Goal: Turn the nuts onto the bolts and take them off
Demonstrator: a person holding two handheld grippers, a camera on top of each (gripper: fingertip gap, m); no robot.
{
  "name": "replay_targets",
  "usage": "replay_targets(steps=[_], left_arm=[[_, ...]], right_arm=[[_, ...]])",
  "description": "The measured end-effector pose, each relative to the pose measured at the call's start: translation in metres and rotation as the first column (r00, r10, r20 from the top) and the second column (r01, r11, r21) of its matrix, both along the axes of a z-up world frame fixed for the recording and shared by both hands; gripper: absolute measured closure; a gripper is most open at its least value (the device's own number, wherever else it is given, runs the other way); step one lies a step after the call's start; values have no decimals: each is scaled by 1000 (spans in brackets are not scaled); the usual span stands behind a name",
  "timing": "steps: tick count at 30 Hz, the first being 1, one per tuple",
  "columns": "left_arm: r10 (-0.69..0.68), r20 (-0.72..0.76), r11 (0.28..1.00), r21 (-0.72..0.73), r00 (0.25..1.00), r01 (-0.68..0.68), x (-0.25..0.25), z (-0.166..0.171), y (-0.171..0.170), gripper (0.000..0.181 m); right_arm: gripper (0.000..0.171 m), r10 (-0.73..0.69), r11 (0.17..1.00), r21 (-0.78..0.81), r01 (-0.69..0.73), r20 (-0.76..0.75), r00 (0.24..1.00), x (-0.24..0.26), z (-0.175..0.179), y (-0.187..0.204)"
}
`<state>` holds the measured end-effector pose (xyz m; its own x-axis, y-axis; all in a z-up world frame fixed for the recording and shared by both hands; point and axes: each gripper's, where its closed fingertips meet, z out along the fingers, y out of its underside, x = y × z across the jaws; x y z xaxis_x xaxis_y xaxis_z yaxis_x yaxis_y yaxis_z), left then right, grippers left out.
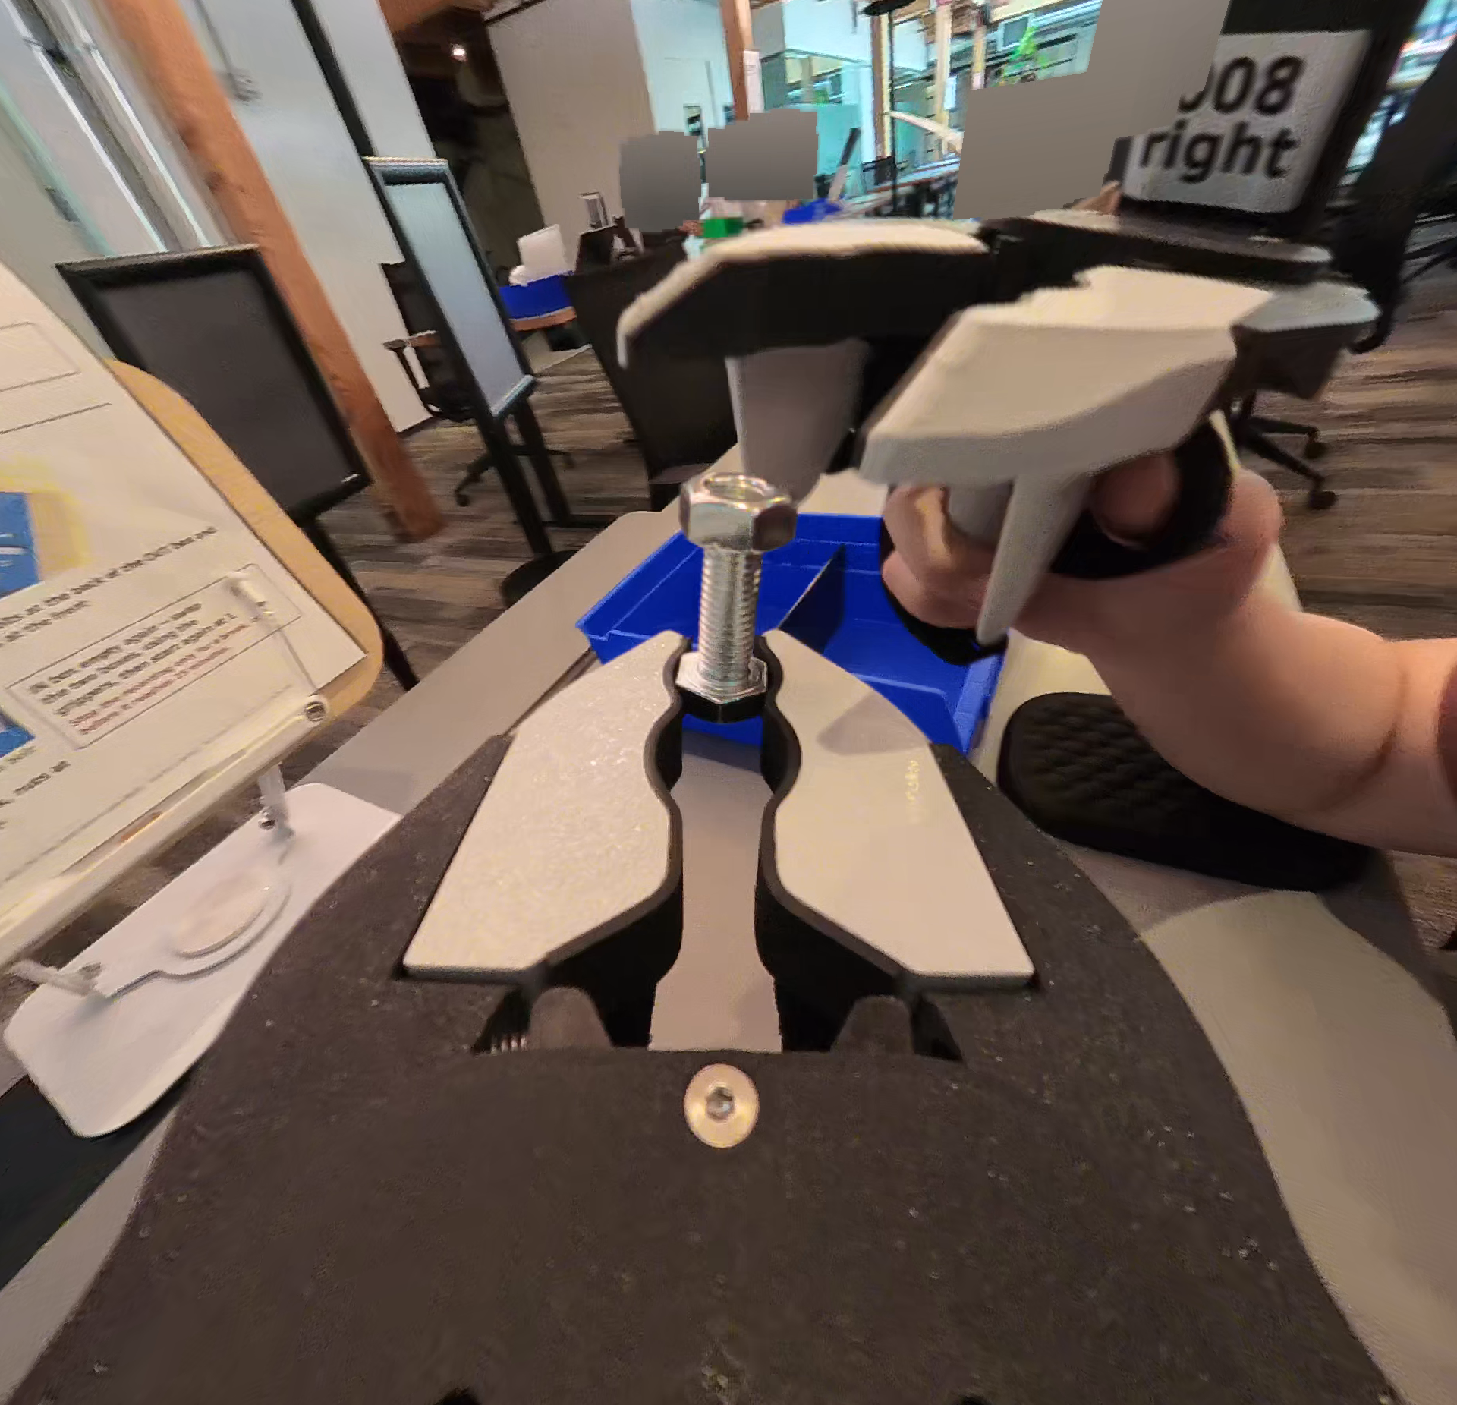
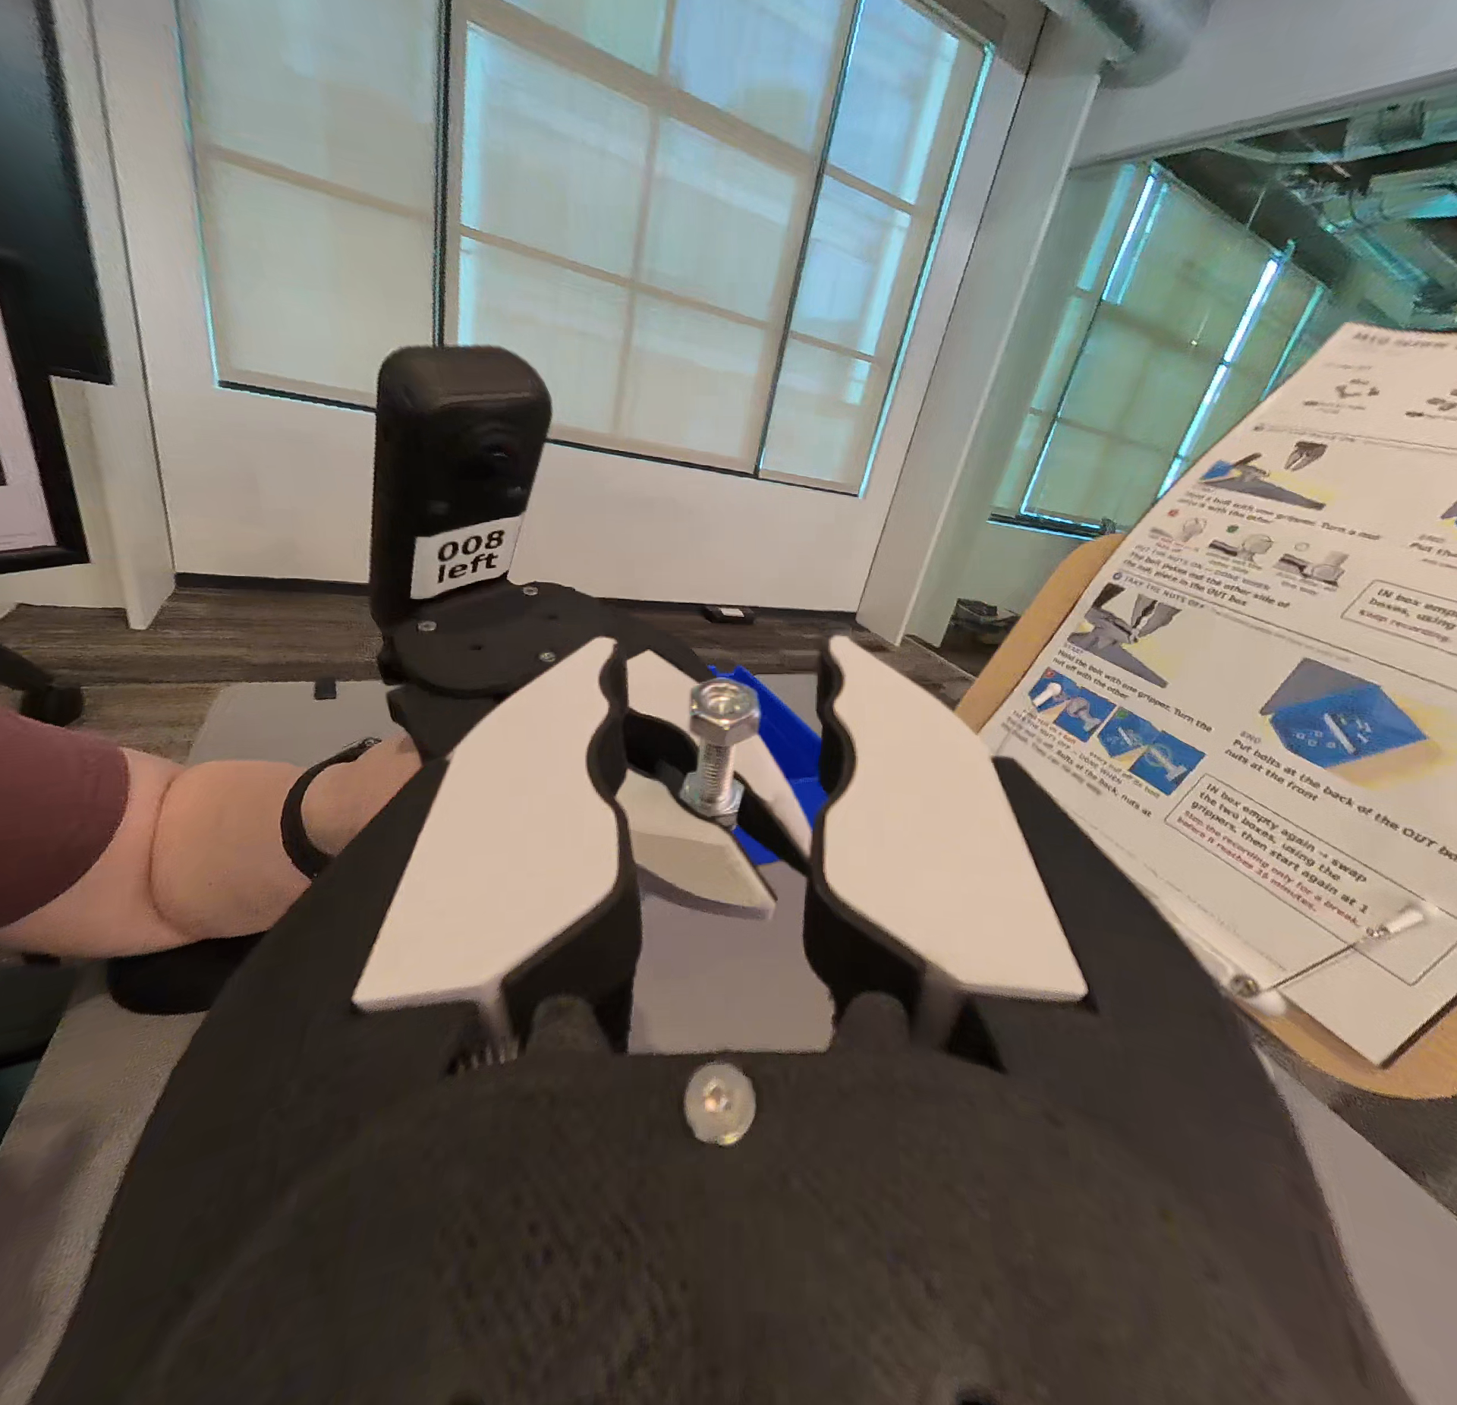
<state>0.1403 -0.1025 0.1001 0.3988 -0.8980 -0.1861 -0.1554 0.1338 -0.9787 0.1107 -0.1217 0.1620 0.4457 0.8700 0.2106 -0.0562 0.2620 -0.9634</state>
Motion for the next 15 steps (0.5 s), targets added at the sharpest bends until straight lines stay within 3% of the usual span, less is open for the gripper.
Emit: replay_targets(steps=[5,8,11,15], left_arm=[[49,10,999,6,999,-49,-2,0,5,167],[36,17,999,-5,999,-36,-2,1,4,167],[13,3,1000,-10,1000,-13,-1,-1,2,167],[-230,2,972,-58,973,229,11,0,-29,167]], right_arm=[[130,-50,998,-44,52,60,997,-4,-15,11],[153,2,998,-68,1,48,999,-4,-14,8],[153,58,995,-87,-50,87,995,-3,-17,5],[153,360,932,-92,-350,116,926,1,-14,-26]])
